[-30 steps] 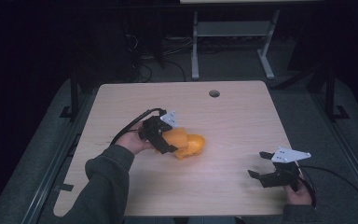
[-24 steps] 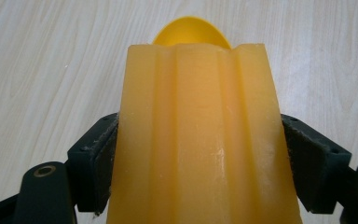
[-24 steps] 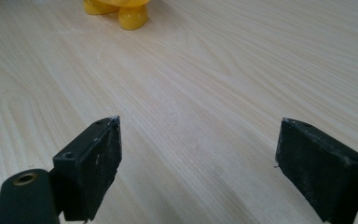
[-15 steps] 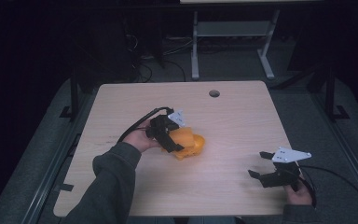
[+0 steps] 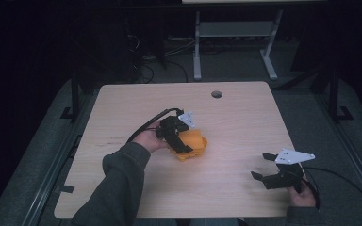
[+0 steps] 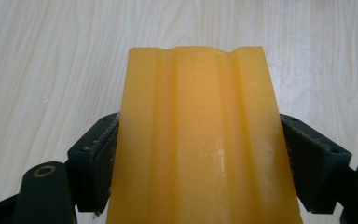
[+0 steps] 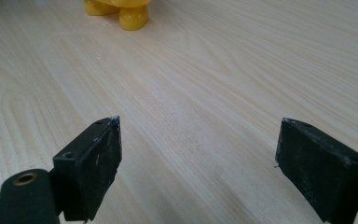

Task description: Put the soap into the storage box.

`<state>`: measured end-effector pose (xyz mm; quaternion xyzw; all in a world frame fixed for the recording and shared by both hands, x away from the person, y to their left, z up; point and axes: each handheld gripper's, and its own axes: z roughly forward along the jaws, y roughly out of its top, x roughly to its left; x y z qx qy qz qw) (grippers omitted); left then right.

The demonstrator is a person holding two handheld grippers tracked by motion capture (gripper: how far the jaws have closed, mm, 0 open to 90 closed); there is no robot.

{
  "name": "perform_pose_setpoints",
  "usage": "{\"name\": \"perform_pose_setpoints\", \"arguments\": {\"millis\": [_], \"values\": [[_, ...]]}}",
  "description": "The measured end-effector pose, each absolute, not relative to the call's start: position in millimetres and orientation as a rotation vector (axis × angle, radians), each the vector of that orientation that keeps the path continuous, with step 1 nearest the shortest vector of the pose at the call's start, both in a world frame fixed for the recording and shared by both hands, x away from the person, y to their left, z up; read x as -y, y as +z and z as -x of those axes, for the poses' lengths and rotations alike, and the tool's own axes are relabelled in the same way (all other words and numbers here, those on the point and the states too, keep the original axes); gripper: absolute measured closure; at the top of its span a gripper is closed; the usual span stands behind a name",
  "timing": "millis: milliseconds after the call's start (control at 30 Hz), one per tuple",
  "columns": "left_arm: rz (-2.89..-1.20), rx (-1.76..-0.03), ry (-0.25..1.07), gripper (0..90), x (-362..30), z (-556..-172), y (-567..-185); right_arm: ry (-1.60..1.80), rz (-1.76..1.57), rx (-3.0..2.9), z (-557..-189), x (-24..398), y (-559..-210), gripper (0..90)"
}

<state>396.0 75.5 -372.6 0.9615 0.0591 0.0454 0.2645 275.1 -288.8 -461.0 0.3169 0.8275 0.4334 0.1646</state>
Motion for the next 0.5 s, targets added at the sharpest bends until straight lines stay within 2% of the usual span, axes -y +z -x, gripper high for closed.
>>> {"name": "perform_pose_setpoints", "arguments": {"millis": [500], "values": [[-2.608, -0.164, 0.076, 20.7, -68.1, -402.0, -382.8, 1.238, -0.908, -2.362, -274.3, 289.1, -461.1, 13.7]]}}
